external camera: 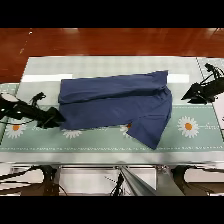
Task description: Fold the shirts.
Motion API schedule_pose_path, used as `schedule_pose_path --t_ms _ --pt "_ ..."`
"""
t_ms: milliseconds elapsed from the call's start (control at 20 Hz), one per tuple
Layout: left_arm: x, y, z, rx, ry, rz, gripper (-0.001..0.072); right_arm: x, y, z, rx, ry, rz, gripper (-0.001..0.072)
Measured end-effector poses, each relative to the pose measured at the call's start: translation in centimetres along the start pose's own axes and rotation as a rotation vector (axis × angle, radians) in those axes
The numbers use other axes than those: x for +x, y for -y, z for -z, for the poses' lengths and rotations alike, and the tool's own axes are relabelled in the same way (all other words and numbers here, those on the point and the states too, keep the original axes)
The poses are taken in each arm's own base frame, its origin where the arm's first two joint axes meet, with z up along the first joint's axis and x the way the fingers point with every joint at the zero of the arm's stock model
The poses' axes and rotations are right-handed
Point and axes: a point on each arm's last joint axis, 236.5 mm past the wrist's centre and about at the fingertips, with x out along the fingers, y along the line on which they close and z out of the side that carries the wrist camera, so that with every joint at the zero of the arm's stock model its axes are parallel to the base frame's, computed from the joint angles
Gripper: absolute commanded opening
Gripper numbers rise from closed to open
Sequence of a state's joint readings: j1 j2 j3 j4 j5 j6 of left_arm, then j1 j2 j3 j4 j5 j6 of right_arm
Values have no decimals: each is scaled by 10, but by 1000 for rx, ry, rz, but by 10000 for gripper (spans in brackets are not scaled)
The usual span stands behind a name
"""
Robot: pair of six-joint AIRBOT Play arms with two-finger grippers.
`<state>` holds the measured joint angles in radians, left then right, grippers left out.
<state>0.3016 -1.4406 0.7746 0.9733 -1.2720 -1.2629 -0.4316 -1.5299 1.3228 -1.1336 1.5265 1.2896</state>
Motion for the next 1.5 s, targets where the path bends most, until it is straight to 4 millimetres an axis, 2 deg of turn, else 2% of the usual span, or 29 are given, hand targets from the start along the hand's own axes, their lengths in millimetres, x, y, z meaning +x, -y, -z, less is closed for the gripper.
schedule_pose_path --t_ms 150,300,450,550,700,800,950,1000,1100,1150,1300,1400,1500 --pt "13 6 -1 -16 -12 -1 20 -2 -1 7 -7 -20 -3 499" --pt "12 4 -6 -30 10 -4 20 1 11 23 6 -48 38 499" --pt "5 1 -14 -21 57 -13 20 22 19 55 49 -97 14 499" --pt "1 -1 -17 -12 77 -22 20 41 16 73 72 -113 -29 499" --pt "-1 -2 -18 -3 87 -26 20 65 7 84 115 -94 -96 495" --pt "-2 -2 -18 -2 88 -26 20 80 -1 85 130 -71 -120 479" --pt "-2 -1 -18 5 90 -25 20 100 -15 82 114 -48 -113 415" --pt "-2 -1 -18 5 90 -24 20 106 -20 80 119 -39 -105 321" --pt "-3 -1 -20 10 95 -24 20 116 -25 78 114 -25 -75 87" --pt "-5 -1 -23 13 104 -27 20 119 -26 76 117 -19 -67 23" --pt "-17 4 -37 40 146 -33 19 114 -30 70 102 -3 -60 22" --pt "-33 17 -47 82 171 -25 20 96 -41 56 51 34 -77 21" --pt "-60 34 -63 146 234 -25 20 68 -59 33 -9 115 -100 21"
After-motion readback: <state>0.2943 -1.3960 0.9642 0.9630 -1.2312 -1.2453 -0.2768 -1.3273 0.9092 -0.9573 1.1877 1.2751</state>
